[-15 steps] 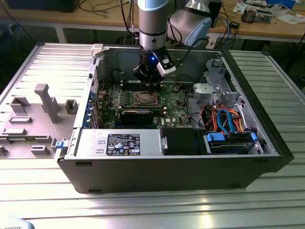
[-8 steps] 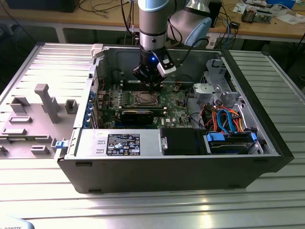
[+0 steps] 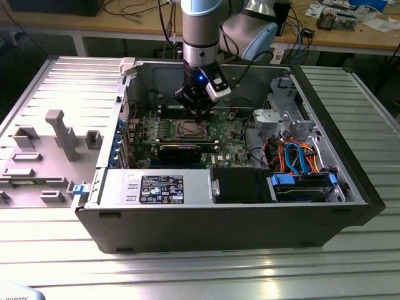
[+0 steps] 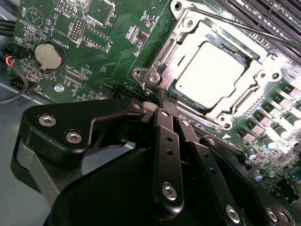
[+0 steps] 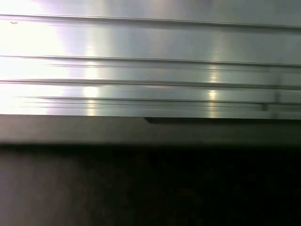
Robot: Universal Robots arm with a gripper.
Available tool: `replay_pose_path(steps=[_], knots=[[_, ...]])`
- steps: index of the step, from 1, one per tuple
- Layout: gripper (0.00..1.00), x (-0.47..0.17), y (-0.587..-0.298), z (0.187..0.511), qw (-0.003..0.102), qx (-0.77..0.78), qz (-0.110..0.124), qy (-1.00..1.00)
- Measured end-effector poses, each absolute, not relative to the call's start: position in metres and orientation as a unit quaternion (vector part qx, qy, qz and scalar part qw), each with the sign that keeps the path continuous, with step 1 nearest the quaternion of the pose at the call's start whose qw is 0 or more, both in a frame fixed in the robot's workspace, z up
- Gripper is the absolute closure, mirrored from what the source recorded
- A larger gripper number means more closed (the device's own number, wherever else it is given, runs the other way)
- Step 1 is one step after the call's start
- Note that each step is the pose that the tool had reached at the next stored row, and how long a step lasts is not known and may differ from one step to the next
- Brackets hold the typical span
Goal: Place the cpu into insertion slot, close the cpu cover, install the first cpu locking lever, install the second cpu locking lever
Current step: 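Install the first cpu locking lever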
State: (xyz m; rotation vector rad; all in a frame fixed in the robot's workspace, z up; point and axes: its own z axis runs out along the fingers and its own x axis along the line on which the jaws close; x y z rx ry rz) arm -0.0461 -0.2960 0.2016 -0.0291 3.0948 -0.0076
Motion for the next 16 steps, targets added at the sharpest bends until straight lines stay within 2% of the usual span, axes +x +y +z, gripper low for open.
replay_pose_path(steps=[16], knots=[[0.89,-0.046,-0.296,0.2075,0.023,-0.009,-0.003,1.0]])
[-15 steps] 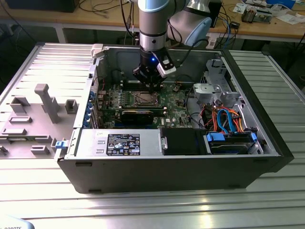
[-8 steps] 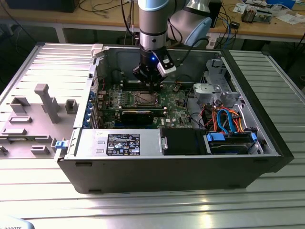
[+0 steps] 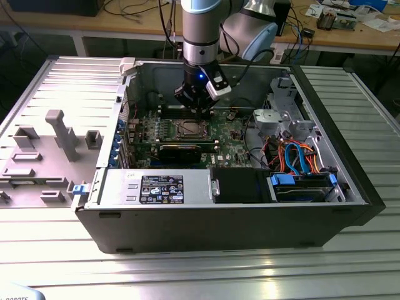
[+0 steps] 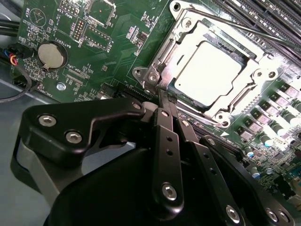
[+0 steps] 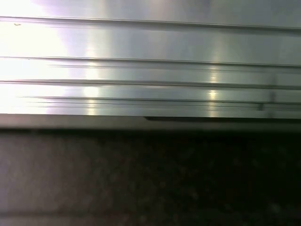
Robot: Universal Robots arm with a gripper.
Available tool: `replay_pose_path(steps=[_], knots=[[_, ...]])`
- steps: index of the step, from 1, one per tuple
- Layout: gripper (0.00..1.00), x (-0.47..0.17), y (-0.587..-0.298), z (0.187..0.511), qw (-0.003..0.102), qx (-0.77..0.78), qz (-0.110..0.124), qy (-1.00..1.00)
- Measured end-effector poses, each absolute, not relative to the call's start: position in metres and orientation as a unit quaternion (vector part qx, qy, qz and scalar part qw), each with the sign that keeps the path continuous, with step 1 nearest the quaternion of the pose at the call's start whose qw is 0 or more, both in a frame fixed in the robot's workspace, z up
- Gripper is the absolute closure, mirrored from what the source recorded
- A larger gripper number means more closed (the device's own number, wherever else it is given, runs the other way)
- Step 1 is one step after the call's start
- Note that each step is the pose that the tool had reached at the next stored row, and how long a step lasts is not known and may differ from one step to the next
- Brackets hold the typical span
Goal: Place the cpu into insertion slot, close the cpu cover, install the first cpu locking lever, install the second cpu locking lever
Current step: 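Install the second cpu locking lever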
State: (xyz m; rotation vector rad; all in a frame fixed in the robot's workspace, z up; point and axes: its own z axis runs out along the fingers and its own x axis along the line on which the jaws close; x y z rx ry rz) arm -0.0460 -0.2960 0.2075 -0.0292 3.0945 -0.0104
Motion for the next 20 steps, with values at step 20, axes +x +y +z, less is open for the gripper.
replay_pose_path(steps=[20], knots=[[0.89,-0.0461,-0.3028,0.2075,0.023,-0.009,-0.004,1.0]])
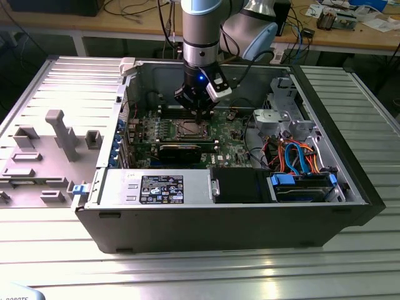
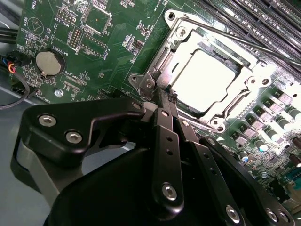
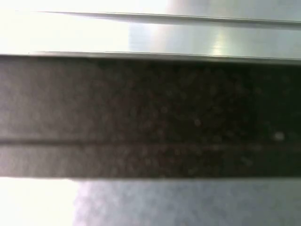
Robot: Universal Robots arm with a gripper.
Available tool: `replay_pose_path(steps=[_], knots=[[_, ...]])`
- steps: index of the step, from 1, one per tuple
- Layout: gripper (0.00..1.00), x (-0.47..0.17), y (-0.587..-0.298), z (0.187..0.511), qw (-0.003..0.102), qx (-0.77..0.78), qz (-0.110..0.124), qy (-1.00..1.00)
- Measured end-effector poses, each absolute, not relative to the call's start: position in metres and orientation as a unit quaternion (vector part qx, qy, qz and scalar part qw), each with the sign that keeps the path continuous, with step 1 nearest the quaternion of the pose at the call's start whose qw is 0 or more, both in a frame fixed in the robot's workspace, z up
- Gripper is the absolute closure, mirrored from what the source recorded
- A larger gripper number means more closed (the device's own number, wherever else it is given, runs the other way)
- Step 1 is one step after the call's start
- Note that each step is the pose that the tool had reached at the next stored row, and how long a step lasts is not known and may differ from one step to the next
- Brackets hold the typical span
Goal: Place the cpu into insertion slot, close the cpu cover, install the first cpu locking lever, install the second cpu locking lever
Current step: 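Install the second cpu locking lever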
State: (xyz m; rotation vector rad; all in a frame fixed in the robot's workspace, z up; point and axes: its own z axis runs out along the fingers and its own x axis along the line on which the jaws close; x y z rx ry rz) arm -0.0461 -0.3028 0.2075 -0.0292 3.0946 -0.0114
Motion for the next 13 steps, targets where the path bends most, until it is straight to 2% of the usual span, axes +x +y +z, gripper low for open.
replay_pose_path(steps=[13], knots=[[0.89,-0.046,-0.303,0.2127,0.023,-0.009,-0.004,1.0]])
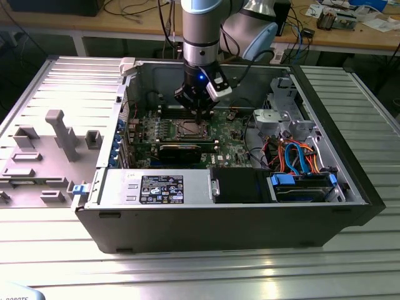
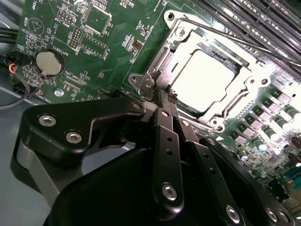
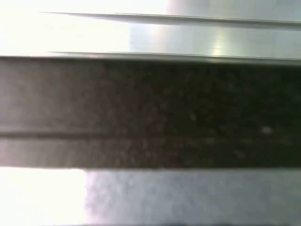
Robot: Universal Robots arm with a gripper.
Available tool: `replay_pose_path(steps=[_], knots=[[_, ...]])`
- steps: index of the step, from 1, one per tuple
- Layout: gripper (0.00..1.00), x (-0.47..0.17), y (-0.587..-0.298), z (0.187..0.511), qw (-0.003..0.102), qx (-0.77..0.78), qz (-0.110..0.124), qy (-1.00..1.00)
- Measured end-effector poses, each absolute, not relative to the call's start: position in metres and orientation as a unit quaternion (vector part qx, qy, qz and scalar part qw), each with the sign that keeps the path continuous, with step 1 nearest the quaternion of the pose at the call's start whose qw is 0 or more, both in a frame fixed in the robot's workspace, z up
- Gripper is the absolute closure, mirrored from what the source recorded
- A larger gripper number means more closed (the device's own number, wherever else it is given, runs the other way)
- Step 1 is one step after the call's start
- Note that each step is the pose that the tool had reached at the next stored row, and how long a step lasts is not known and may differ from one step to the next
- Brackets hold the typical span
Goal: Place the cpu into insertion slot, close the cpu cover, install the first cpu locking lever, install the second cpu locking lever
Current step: 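Install the second cpu locking lever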
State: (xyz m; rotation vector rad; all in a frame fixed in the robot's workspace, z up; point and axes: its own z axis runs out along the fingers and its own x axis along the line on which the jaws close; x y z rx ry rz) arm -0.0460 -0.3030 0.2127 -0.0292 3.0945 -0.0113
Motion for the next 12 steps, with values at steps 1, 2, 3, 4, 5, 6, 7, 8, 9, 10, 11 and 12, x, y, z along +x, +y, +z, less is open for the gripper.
replay_pose_path(steps=[1,2,3,4,5,6,7,8,9,10,11,12], knots=[[0.89,-0.046,-0.303,0.2153,0.023,-0.009,-0.004,1.0],[0.89,-0.0461,-0.303,0.2186,0.023,-0.009,-0.004,1.0],[0.89,-0.046,-0.303,0.2202,0.024,-0.009,-0.004,1.0],[0.89,-0.046,-0.303,0.2202,0.024,-0.009,-0.004,1.0],[0.89,-0.046,-0.303,0.2205,0.024,-0.009,-0.004,1.0],[0.89,-0.046,-0.303,0.2207,0.024,-0.009,-0.004,1.0],[0.89,-0.046,-0.303,0.2208,0.024,-0.009,-0.004,1.0],[0.89,-0.0461,-0.303,0.2213,0.024,-0.009,-0.004,1.0],[0.89,-0.0461,-0.303,0.2216,0.024,-0.009,-0.004,1.0],[0.89,-0.0461,-0.303,0.2216,0.024,-0.009,-0.004,1.0],[0.89,-0.0461,-0.303,0.2217,0.024,-0.009,-0.004,1.0],[0.89,-0.0462,-0.303,0.2217,0.024,-0.009,-0.004,1.0]])
